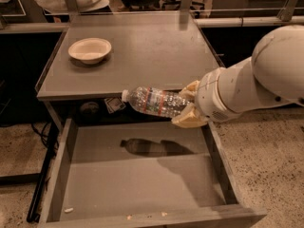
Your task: Pick water bottle from top drawer and place on counter
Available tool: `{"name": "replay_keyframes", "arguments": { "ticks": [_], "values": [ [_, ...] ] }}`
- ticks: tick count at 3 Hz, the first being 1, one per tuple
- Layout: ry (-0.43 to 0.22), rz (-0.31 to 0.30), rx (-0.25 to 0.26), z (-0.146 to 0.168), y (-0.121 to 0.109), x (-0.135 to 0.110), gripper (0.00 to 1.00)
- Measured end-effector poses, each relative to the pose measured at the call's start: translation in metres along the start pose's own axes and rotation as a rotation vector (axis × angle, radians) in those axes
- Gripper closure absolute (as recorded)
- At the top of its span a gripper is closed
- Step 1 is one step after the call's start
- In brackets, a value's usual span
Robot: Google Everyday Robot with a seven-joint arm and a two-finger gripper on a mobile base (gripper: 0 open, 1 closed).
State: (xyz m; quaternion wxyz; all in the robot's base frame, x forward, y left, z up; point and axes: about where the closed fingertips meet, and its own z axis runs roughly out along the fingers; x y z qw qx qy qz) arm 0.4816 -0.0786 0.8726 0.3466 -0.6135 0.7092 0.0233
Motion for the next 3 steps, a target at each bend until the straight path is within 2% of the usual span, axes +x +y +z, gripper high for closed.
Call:
{"name": "replay_keyframes", "arguments": {
  "ticks": [1, 2, 3],
  "values": [
    [-0.011, -0.084, 0.027, -0.001, -0.033, -0.023, 1.0],
    [-0.076, -0.201, 0.041, 0.015, -0.093, -0.059, 1.0],
    [-0.125, -0.235, 0.03, 0.034, -0.123, -0.068, 1.0]
  ]
}}
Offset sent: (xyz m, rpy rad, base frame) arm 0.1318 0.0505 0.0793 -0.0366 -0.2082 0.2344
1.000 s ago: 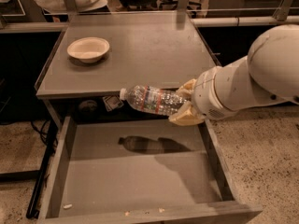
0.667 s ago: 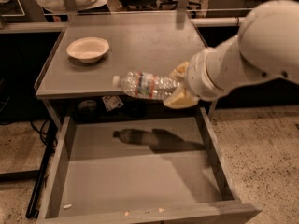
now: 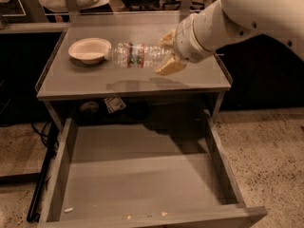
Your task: Pick water bottle from top drawer and place on counter
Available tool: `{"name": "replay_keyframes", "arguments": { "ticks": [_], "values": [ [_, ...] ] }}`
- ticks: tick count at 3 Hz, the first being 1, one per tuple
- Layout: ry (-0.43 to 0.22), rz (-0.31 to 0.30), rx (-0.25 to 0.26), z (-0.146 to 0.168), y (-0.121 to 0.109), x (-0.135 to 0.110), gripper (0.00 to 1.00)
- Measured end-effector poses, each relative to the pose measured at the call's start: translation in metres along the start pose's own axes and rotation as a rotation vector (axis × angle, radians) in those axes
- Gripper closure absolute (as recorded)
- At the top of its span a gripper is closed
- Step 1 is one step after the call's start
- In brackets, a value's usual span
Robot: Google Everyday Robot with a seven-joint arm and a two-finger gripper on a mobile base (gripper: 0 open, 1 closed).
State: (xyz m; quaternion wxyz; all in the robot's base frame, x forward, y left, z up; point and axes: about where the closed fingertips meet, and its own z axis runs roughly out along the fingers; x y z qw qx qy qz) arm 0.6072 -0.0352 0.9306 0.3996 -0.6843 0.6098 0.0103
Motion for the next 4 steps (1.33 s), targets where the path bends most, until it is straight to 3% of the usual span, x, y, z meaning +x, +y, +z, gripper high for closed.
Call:
{"name": "replay_keyframes", "arguments": {
  "ticks": [1, 3, 4],
  "values": [
    [-0.082, 0.027, -0.042, 0.063, -0.029, 0.029, 1.0],
    [-0.082, 0.022, -0.044, 0.077, -0.038, 0.031, 1.0],
    [-0.095, 0.006, -0.069, 0.106, -0.055, 0.032, 1.0]
  ]
}}
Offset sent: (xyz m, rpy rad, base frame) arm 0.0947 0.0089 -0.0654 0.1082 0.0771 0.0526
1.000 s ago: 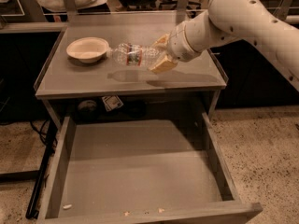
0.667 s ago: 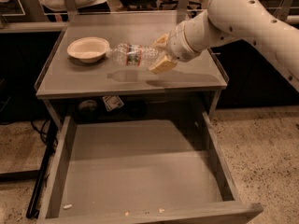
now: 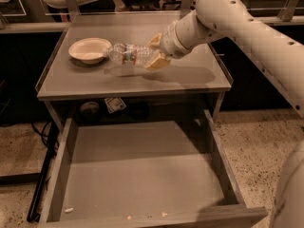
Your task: Pick water bottle from top drawer and place on counter
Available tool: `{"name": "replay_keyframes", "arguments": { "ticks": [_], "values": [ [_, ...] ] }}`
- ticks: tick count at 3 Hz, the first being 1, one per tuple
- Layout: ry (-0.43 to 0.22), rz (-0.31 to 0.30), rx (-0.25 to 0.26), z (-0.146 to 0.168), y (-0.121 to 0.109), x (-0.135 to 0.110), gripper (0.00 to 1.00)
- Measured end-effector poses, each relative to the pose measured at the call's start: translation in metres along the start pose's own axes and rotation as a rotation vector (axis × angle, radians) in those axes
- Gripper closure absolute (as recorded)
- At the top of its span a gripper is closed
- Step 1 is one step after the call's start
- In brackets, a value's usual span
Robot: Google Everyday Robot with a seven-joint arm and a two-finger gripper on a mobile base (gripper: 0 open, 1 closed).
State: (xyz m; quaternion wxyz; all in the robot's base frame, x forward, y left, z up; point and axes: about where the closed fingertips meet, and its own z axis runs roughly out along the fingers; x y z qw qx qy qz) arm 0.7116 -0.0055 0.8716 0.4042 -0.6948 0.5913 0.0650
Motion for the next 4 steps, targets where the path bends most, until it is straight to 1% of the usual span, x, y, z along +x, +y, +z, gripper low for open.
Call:
{"name": "replay_keyframes", "arguments": {
  "ticks": [1, 2, 3, 4],
  "values": [
    [-0.005, -0.001, -0.017, 0.013, -0.006, 0.003, 1.0],
    [0.014, 0.016, -0.028, 0.015, -0.004, 0.015, 1.0],
    [0.014, 0.016, -0.028, 0.015, -0.004, 0.015, 0.81],
    [0.014, 0.016, -0.028, 0.015, -0.004, 0.015, 0.58]
  ]
}}
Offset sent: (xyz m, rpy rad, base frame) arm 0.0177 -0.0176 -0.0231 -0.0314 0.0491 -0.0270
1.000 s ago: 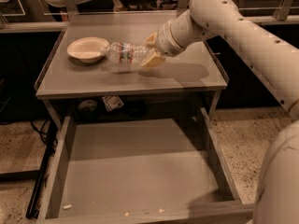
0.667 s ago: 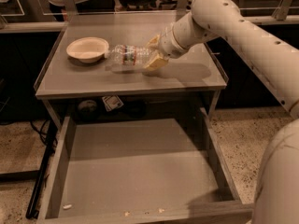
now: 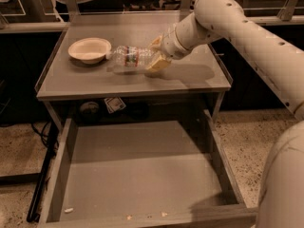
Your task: Pick water bottle from top drawer and place on counter
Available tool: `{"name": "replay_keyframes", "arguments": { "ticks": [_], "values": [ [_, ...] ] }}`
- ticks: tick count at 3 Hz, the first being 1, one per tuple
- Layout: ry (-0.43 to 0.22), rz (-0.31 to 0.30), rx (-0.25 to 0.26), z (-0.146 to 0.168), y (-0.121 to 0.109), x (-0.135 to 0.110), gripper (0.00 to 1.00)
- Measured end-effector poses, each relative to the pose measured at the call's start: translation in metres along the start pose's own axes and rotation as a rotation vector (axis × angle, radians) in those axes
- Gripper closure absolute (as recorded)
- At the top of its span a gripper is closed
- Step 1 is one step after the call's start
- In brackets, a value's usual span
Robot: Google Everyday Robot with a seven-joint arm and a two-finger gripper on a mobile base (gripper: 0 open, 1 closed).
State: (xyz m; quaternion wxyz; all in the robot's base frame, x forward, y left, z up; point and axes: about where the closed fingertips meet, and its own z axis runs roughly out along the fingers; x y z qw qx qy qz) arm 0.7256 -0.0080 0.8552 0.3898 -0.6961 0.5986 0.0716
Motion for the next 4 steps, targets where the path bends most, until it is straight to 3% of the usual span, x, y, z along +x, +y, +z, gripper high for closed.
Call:
{"name": "replay_keyframes", "arguments": {
  "ticks": [2, 3, 4],
  "values": [
    [0.0, 0.0, 0.0, 0.0001, 0.0, 0.0, 0.11],
    [0.0, 0.0, 0.0, 0.0002, 0.0001, 0.0, 0.0],
    [0.0, 0.0, 0.0, 0.0002, 0.0001, 0.0, 0.0]
  ]
}}
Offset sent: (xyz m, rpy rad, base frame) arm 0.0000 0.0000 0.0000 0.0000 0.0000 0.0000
